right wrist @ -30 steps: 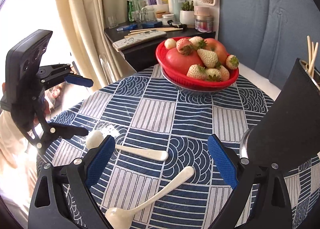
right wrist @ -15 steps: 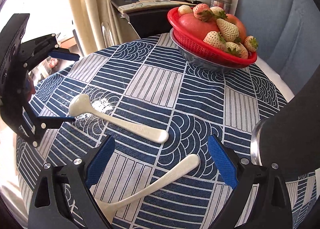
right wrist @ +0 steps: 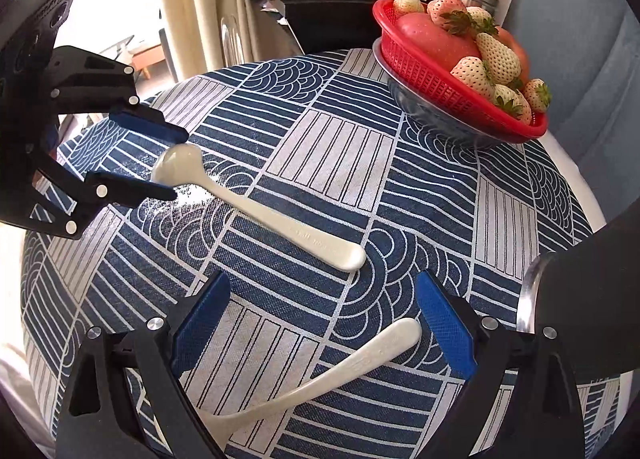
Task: Organize utensils
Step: 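Close the left tool on the long white spoon's bowl while the right tool grips its handle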
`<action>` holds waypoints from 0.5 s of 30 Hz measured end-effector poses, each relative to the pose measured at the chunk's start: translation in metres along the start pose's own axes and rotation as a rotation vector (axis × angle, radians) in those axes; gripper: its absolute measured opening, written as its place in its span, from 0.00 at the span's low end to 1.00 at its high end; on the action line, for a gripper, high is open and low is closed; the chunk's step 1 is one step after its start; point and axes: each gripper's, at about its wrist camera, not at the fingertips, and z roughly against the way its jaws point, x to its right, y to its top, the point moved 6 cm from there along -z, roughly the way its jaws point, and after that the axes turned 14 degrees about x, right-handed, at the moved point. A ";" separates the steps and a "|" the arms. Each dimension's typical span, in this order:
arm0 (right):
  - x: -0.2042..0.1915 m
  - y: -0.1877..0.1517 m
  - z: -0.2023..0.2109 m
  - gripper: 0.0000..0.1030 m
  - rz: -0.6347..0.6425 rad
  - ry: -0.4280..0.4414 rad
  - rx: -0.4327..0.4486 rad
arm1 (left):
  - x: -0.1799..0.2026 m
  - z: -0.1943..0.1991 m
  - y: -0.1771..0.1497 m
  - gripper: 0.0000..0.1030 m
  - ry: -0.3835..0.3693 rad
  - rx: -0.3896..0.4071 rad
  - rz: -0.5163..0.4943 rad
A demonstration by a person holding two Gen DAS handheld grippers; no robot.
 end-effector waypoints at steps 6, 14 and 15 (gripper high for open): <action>0.000 0.009 0.003 0.87 0.004 -0.001 0.020 | -0.018 0.004 -0.003 0.36 -0.081 0.019 0.145; -0.015 0.021 0.009 0.87 0.046 0.056 0.050 | -0.022 0.002 0.003 0.35 -0.191 -0.072 0.160; -0.019 0.020 0.010 0.87 0.062 0.061 0.048 | -0.022 0.002 0.005 0.34 -0.194 -0.078 0.148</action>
